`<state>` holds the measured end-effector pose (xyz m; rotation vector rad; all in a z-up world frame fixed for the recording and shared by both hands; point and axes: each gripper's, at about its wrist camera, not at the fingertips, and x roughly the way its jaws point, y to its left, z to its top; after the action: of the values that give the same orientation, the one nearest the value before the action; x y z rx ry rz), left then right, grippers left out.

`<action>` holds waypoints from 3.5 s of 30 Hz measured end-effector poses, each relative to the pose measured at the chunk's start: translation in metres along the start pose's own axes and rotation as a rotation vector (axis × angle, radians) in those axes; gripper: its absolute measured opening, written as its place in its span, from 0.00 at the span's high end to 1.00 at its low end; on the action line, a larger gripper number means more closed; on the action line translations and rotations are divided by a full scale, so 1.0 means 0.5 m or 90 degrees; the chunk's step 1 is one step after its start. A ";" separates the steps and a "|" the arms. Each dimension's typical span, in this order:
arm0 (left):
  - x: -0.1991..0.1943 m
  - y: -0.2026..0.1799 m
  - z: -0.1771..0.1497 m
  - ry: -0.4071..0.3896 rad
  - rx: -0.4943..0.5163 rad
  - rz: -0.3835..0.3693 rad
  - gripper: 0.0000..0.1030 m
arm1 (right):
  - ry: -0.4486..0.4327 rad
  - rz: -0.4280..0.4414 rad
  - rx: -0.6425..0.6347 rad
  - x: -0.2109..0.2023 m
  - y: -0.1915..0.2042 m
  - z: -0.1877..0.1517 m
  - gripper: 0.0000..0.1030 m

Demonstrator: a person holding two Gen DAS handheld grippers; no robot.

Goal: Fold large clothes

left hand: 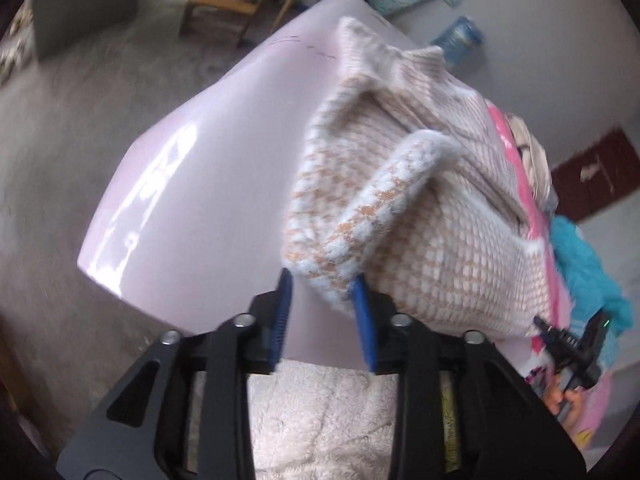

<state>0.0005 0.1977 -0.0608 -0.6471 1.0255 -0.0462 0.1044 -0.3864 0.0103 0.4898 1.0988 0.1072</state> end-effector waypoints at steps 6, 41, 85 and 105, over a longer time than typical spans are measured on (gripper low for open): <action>-0.075 -0.018 0.038 -0.124 0.035 0.011 0.57 | -0.058 -0.037 -0.088 -0.042 0.039 0.031 0.53; 0.160 -0.220 0.152 -0.091 0.366 0.159 0.90 | -0.002 -0.110 -0.314 0.121 0.178 0.140 0.75; 0.175 -0.184 0.217 -0.129 0.300 0.144 0.92 | -0.011 -0.037 -0.231 0.187 0.160 0.212 0.92; 0.079 -0.226 0.177 -0.190 0.307 0.112 0.39 | -0.075 -0.026 -0.230 0.079 0.159 0.185 0.40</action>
<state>0.1220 0.1351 -0.0014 -0.1168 0.7394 -0.0402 0.2160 -0.3334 0.0451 0.1470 0.9475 0.2338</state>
